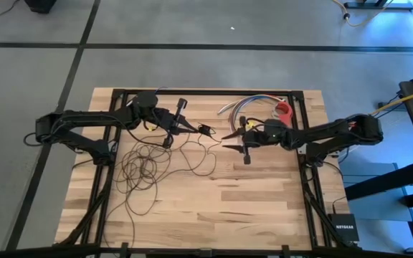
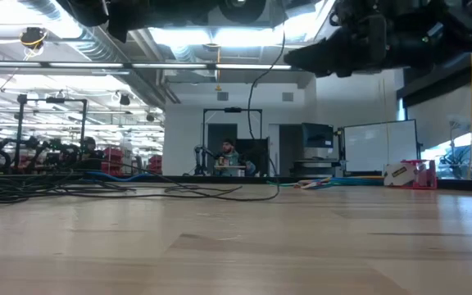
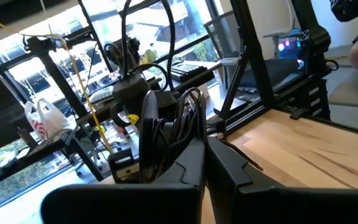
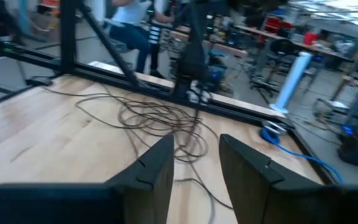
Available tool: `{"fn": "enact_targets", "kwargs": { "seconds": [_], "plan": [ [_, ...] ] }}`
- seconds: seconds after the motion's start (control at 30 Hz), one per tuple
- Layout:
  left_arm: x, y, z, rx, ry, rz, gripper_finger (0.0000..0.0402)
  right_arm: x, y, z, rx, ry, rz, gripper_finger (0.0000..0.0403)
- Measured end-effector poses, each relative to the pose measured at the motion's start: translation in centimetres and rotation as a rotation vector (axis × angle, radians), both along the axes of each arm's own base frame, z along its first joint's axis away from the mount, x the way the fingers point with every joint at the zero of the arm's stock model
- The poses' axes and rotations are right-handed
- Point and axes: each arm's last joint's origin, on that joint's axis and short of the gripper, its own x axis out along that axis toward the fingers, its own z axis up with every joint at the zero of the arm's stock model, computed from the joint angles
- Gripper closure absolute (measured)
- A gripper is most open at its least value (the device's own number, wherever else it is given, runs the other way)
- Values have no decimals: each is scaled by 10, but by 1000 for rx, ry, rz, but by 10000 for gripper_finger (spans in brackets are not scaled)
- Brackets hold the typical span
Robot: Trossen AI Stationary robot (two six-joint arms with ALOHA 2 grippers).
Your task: Coiling cords
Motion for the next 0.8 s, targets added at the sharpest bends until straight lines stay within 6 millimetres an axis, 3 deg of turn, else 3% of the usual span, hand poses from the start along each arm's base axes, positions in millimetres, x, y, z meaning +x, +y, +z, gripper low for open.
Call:
{"fn": "enact_targets", "kwargs": {
  "seconds": [0.27, 0.53, 0.8],
  "plan": [
    [0, 0, 0, 6, 2, 0, 400, 9, 0, 2, 4, 3, 58, 286],
    [0, -1, 0, 9, -3, -3, 400, 9, 0, 0, -52, 16, 37, 395],
    [2, -12, 4, 22, -47, -79, 400, 9, -5, 2, -147, -15, 9, 398]
  ]
}}
